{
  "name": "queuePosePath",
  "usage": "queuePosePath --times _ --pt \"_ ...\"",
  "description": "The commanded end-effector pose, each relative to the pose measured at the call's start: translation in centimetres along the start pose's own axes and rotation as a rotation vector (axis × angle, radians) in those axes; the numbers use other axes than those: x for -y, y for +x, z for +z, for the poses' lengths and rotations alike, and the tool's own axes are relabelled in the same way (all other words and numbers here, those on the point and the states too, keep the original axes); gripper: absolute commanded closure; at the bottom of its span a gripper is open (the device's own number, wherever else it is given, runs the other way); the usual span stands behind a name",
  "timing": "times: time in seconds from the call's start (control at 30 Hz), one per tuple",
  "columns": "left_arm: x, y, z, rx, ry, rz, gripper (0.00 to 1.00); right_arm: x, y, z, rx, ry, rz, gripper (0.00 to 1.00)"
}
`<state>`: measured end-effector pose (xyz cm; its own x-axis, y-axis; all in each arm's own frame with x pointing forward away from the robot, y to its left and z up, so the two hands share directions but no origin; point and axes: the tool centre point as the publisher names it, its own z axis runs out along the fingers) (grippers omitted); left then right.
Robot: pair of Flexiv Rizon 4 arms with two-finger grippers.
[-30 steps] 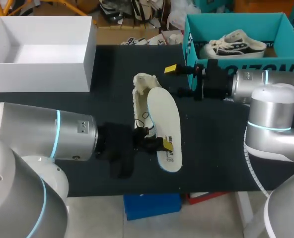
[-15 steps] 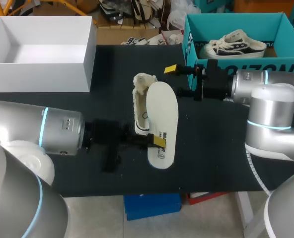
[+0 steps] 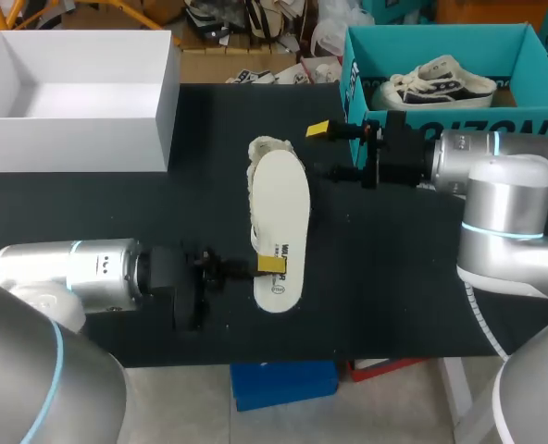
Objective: Take the shoe out of the shoebox, open the shoe tongue, remove and reinsert the insole, then place the shoe into the shoebox
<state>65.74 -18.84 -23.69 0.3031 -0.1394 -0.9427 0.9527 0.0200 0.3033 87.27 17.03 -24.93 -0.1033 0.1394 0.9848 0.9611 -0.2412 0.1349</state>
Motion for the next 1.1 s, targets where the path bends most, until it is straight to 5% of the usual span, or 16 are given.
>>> queuePosePath --times 0.03,0.63,1.1 --pt "-0.6 0.9 -0.2 0.173 0.011 0.005 1.0 0.0 0.0 0.2 0.003 -0.003 0.0 0.0" --pt "-1.1 2.6 -2.6 -0.031 -0.013 -0.012 1.0 0.0 0.0 0.2 0.003 -0.003 0.0 0.0" --pt "-5.5 4.9 -3.2 -0.131 -0.012 -0.093 1.0 0.0 0.0 0.2 0.003 -0.003 0.0 0.0"
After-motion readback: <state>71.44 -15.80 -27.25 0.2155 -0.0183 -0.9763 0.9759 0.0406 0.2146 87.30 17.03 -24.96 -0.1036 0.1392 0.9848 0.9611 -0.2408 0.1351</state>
